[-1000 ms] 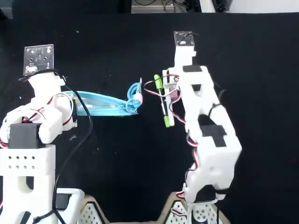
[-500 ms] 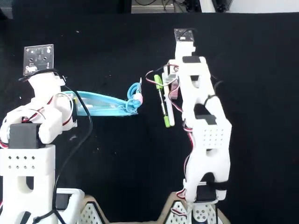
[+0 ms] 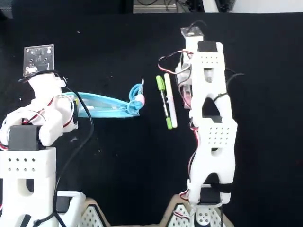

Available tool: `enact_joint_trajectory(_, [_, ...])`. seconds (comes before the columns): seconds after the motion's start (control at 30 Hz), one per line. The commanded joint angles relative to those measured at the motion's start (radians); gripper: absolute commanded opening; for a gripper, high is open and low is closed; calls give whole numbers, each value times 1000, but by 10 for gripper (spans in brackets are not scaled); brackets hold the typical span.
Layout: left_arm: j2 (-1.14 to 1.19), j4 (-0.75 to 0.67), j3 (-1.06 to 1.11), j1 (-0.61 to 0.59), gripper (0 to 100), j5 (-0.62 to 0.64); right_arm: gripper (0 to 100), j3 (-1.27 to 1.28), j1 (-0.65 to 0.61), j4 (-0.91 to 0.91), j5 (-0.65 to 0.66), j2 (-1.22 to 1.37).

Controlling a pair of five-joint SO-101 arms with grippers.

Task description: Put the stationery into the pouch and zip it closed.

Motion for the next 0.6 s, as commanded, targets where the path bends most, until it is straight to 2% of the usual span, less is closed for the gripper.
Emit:
enact_joint_trajectory(0.0, [11,-6,61,1,30,3,13,-30,20,18,46,8])
enact_joint_trajectory(0.07, [11,-6,61,1,30,3,31,-15,20,18,71,44])
enact_joint_trajectory(0.3, [11,-6,62,1,30,3,198,-13,18,20,78,133])
enact_joint_trajectory(0.47, [11,-6,62,1,30,3,172,-44,6,87,81,125])
enact_joint_trajectory(0.57, [11,-6,62,1,30,3,167,-87,5,138,126,139])
